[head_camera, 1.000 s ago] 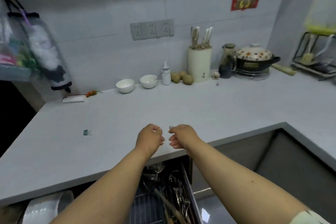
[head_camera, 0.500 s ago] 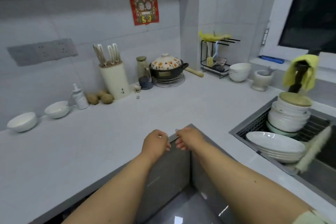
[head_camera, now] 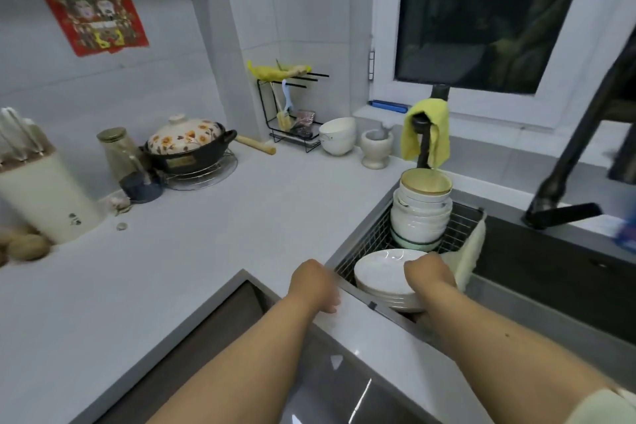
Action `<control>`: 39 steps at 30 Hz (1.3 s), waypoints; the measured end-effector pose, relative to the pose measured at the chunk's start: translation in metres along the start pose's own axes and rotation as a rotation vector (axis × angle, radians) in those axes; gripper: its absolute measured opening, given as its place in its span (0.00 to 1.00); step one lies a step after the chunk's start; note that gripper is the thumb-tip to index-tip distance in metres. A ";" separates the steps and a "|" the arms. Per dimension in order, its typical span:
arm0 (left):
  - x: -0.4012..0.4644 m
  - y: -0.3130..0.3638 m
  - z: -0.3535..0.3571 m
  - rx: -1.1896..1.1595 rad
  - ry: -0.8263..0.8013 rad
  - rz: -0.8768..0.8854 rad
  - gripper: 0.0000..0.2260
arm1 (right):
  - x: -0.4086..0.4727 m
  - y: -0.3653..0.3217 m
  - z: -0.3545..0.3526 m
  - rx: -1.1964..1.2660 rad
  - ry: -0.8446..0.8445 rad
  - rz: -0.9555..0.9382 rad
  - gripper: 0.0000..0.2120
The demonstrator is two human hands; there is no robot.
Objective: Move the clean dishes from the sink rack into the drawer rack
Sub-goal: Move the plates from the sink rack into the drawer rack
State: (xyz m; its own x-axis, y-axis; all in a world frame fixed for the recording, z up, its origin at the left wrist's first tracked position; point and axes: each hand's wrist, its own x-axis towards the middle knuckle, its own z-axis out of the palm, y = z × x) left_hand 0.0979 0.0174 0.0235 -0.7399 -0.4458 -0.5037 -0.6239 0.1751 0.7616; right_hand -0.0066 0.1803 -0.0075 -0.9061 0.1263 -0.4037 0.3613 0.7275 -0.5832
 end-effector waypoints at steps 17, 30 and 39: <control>0.065 0.011 0.079 0.171 -0.172 -0.099 0.09 | 0.046 0.030 -0.014 0.021 0.045 0.158 0.19; 0.047 0.011 0.073 -0.179 -0.145 -0.267 0.08 | 0.011 0.024 -0.037 0.328 0.122 0.038 0.05; 0.008 -0.004 0.024 -0.422 -0.082 -0.169 0.06 | -0.030 -0.010 -0.027 0.628 0.179 -0.148 0.08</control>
State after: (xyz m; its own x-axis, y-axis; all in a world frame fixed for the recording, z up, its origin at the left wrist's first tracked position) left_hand 0.0886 0.0338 0.0070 -0.6642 -0.3639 -0.6530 -0.5936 -0.2742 0.7566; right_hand 0.0107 0.1870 0.0292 -0.9590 0.2044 -0.1961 0.2405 0.2219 -0.9449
